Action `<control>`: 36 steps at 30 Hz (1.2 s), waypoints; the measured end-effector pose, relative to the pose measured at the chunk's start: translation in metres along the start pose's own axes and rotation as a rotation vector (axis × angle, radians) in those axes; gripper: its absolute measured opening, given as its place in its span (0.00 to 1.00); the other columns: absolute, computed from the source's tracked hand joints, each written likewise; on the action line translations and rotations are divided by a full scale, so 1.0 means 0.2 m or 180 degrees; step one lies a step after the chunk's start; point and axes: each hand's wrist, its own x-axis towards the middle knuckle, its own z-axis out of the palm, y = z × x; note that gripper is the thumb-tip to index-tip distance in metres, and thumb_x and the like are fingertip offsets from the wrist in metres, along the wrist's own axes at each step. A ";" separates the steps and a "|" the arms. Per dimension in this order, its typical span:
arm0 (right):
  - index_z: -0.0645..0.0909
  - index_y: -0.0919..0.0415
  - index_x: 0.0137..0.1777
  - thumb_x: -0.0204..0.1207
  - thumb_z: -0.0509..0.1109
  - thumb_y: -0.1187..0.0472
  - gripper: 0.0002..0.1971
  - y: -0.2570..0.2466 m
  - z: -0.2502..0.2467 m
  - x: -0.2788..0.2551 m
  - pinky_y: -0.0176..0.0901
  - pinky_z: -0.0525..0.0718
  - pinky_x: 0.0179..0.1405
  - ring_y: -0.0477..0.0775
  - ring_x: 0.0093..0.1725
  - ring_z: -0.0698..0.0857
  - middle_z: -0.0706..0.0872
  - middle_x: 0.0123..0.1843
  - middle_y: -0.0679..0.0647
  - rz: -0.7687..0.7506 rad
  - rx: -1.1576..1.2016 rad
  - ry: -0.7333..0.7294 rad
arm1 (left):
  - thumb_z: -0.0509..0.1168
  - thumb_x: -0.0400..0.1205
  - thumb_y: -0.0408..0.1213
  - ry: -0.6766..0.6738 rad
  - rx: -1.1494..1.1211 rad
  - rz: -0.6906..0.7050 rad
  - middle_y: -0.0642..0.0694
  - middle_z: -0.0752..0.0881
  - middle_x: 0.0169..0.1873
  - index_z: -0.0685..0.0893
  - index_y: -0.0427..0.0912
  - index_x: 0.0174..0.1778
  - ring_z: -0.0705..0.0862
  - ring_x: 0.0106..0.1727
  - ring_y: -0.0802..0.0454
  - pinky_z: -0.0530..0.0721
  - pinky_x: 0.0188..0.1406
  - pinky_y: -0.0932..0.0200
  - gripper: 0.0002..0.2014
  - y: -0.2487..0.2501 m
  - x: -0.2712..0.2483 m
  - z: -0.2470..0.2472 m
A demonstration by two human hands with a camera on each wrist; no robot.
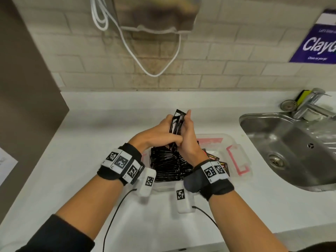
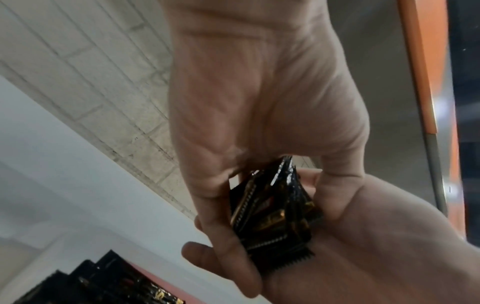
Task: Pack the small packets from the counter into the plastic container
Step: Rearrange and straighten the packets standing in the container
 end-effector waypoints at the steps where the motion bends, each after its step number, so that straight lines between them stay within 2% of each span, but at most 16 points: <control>1: 0.46 0.51 0.88 0.87 0.44 0.39 0.33 0.00 -0.01 0.00 0.58 0.64 0.83 0.56 0.82 0.69 0.65 0.85 0.61 0.0006 0.0047 -0.0028 | 0.70 0.67 0.37 0.0018 0.0048 -0.0008 0.39 0.80 0.61 0.66 0.46 0.70 0.84 0.62 0.43 0.85 0.61 0.38 0.34 0.01 0.00 0.01; 4: 0.41 0.42 0.87 0.85 0.49 0.38 0.34 0.01 -0.03 -0.03 0.60 0.65 0.82 0.55 0.82 0.69 0.63 0.86 0.55 0.0023 -0.0027 -0.0126 | 0.69 0.74 0.34 0.0060 0.0099 -0.0096 0.38 0.85 0.56 0.67 0.47 0.70 0.87 0.57 0.44 0.87 0.58 0.39 0.29 0.02 0.02 0.02; 5: 0.41 0.40 0.87 0.86 0.49 0.38 0.33 0.01 -0.03 -0.03 0.60 0.67 0.82 0.55 0.81 0.69 0.64 0.85 0.54 -0.0006 -0.0140 -0.0126 | 0.68 0.74 0.33 0.0077 0.0184 -0.0143 0.38 0.87 0.53 0.68 0.47 0.70 0.88 0.53 0.44 0.87 0.54 0.41 0.28 0.02 0.03 0.02; 7: 0.48 0.48 0.87 0.86 0.47 0.38 0.32 0.03 -0.05 -0.05 0.59 0.70 0.80 0.56 0.79 0.72 0.70 0.80 0.58 -0.0039 -0.0455 -0.0046 | 0.67 0.73 0.32 0.0039 0.0454 -0.0204 0.41 0.86 0.45 0.70 0.46 0.69 0.85 0.43 0.46 0.84 0.41 0.47 0.28 0.01 0.04 0.00; 9: 0.61 0.58 0.82 0.87 0.46 0.38 0.32 0.03 -0.08 -0.07 0.59 0.70 0.80 0.60 0.77 0.73 0.73 0.74 0.63 -0.0184 -0.1087 0.0116 | 0.68 0.70 0.29 -0.0023 0.0827 -0.0253 0.44 0.85 0.42 0.73 0.46 0.63 0.82 0.38 0.49 0.80 0.32 0.56 0.25 0.01 0.04 -0.03; 10: 0.66 0.58 0.79 0.87 0.47 0.39 0.30 0.02 -0.10 -0.07 0.58 0.68 0.80 0.58 0.77 0.71 0.73 0.73 0.62 -0.0303 -0.1452 0.0194 | 0.68 0.70 0.29 -0.0059 0.1059 -0.0273 0.43 0.85 0.42 0.75 0.45 0.60 0.82 0.37 0.49 0.79 0.29 0.58 0.22 0.00 0.05 -0.05; 12: 0.73 0.50 0.76 0.87 0.51 0.41 0.23 0.01 -0.15 -0.08 0.53 0.64 0.81 0.52 0.78 0.67 0.71 0.72 0.53 -0.0553 -0.1945 0.0193 | 0.68 0.70 0.30 -0.0126 0.1577 -0.0294 0.43 0.84 0.43 0.76 0.43 0.58 0.82 0.37 0.48 0.78 0.26 0.59 0.20 0.00 0.06 -0.07; 14: 0.76 0.45 0.74 0.87 0.59 0.46 0.18 0.00 -0.19 -0.11 0.48 0.69 0.77 0.48 0.76 0.71 0.75 0.71 0.48 -0.0746 -0.2082 -0.0004 | 0.68 0.72 0.33 -0.0127 0.2037 -0.0241 0.43 0.83 0.47 0.74 0.41 0.63 0.83 0.42 0.47 0.83 0.33 0.54 0.22 -0.01 0.08 -0.07; 17: 0.81 0.50 0.67 0.85 0.65 0.53 0.13 0.02 -0.23 -0.13 0.38 0.81 0.62 0.41 0.65 0.82 0.86 0.61 0.46 -0.1014 -0.2172 -0.0071 | 0.68 0.75 0.39 -0.0120 0.2508 -0.0042 0.44 0.81 0.52 0.70 0.43 0.64 0.82 0.48 0.45 0.86 0.47 0.46 0.22 -0.03 0.11 -0.04; 19: 0.83 0.51 0.61 0.85 0.67 0.53 0.09 0.04 -0.25 -0.13 0.30 0.80 0.53 0.37 0.58 0.84 0.88 0.55 0.42 -0.1151 -0.2339 0.0069 | 0.68 0.75 0.43 -0.0020 0.2798 0.0036 0.47 0.78 0.49 0.69 0.47 0.55 0.80 0.48 0.45 0.83 0.42 0.48 0.17 -0.07 0.12 -0.01; 20: 0.83 0.52 0.60 0.84 0.67 0.54 0.08 0.04 -0.26 -0.13 0.31 0.80 0.52 0.38 0.56 0.85 0.88 0.54 0.41 -0.1145 -0.2394 0.0124 | 0.68 0.75 0.44 0.0076 0.2958 0.0043 0.48 0.76 0.48 0.68 0.48 0.53 0.78 0.48 0.45 0.79 0.39 0.50 0.17 -0.09 0.12 0.00; 23: 0.84 0.54 0.60 0.84 0.66 0.56 0.09 0.08 -0.30 -0.13 0.45 0.81 0.59 0.51 0.62 0.82 0.88 0.55 0.45 -0.1014 -0.2697 0.0212 | 0.69 0.73 0.47 0.0270 0.3237 0.0108 0.49 0.70 0.48 0.68 0.47 0.58 0.73 0.50 0.46 0.73 0.38 0.51 0.22 -0.17 0.12 0.05; 26: 0.84 0.52 0.62 0.83 0.65 0.59 0.11 0.10 -0.32 -0.14 0.44 0.74 0.60 0.51 0.66 0.74 0.86 0.56 0.44 -0.0946 -0.3113 0.0224 | 0.70 0.70 0.58 0.0279 0.3300 0.0223 0.51 0.68 0.48 0.67 0.51 0.60 0.70 0.52 0.48 0.71 0.41 0.51 0.29 -0.22 0.11 0.07; 29: 0.86 0.54 0.61 0.82 0.65 0.61 0.13 0.10 -0.33 -0.15 0.49 0.74 0.65 0.52 0.65 0.75 0.87 0.57 0.47 -0.0950 -0.3310 0.0223 | 0.61 0.64 0.77 0.0404 0.3238 0.0311 0.52 0.69 0.52 0.70 0.56 0.62 0.68 0.56 0.51 0.71 0.50 0.50 0.38 -0.27 0.08 0.08; 31: 0.87 0.54 0.61 0.81 0.65 0.63 0.13 0.09 -0.34 -0.16 0.51 0.75 0.66 0.53 0.64 0.77 0.88 0.58 0.47 -0.0959 -0.3313 0.0217 | 0.52 0.63 0.84 0.0464 0.3146 0.0388 0.53 0.69 0.55 0.71 0.58 0.66 0.67 0.58 0.52 0.68 0.58 0.50 0.43 -0.31 0.06 0.09; 36: 0.87 0.55 0.63 0.83 0.65 0.63 0.14 0.05 -0.33 -0.16 0.51 0.81 0.63 0.51 0.58 0.84 0.89 0.56 0.51 -0.0864 -0.3251 -0.0130 | 0.43 0.70 0.83 0.0629 0.2907 0.0526 0.52 0.68 0.66 0.69 0.58 0.74 0.66 0.68 0.51 0.64 0.68 0.50 0.44 -0.39 0.02 0.13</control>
